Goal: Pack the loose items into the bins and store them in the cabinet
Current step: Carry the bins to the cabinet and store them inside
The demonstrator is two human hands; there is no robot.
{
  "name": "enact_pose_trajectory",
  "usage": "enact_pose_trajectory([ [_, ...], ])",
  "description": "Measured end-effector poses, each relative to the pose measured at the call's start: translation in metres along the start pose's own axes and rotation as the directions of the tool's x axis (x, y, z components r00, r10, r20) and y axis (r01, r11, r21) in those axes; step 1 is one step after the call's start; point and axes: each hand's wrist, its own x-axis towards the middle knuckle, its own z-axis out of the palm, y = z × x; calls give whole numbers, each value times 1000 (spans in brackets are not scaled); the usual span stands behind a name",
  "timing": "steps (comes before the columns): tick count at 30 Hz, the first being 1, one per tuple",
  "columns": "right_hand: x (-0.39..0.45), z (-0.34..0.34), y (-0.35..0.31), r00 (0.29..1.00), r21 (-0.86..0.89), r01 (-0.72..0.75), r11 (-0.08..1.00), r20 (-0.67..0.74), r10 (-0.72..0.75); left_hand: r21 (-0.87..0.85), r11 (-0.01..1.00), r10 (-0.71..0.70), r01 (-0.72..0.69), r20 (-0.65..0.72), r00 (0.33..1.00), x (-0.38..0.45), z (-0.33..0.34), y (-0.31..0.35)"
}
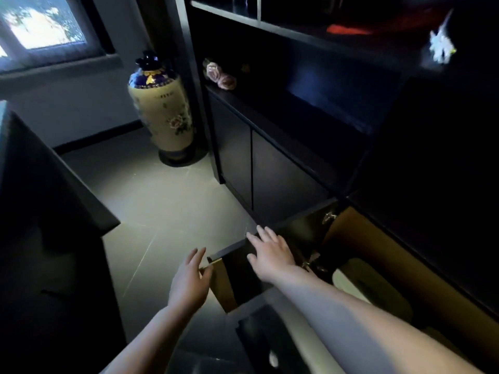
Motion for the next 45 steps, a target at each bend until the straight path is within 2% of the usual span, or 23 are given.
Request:
enact_pose_trajectory([
  [4,30,27,-7,995,3,-88,996,52,88,-117,993,29,-9,168,985,22,15,-17],
  [8,21,45,-2,987,77,-139,987,-64,144,-214,974,104,-71,149,983,19,17,-12],
  [11,-1,48,7,981,114,-136,984,-121,149,-291,953,161,-81,264,951,9,17,-17],
  [14,-37,60,26,971,146,-148,978,-164,172,-386,922,175,21,464,868,-16,31,-19],
  [17,-78,68,50,961,220,-180,959,-171,219,-423,898,196,117,624,756,-49,62,-8],
  [20,-122,70,81,948,321,-237,917,-127,290,-399,909,232,122,727,647,-77,97,17],
  [22,-151,71,103,930,323,-295,899,-118,348,-382,915,243,125,773,586,-92,120,37],
  [25,-187,70,132,889,415,-379,827,-85,450,-362,932,291,33,796,531,-113,155,69],
  [28,-209,64,163,843,486,-434,758,-78,533,-356,934,315,-30,781,540,-136,191,110],
  [31,-224,54,202,782,503,-494,709,-99,615,-357,930,331,-87,710,622,-161,232,157],
  [33,-232,45,228,739,533,-511,675,-128,661,-361,930,309,-68,670,675,-175,255,187],
  [37,-245,36,262,679,566,-539,623,-144,719,-346,938,262,-37,633,728,-188,284,219],
  [42,-283,42,264,570,685,-524,507,-160,806,-287,951,267,-111,588,764,-192,287,218],
  [44,-309,51,256,514,726,-513,459,-169,841,-251,962,246,-110,610,753,-203,285,208],
  [45,-323,56,253,477,751,-509,420,-159,864,-224,968,237,-117,645,726,-212,285,203],
])
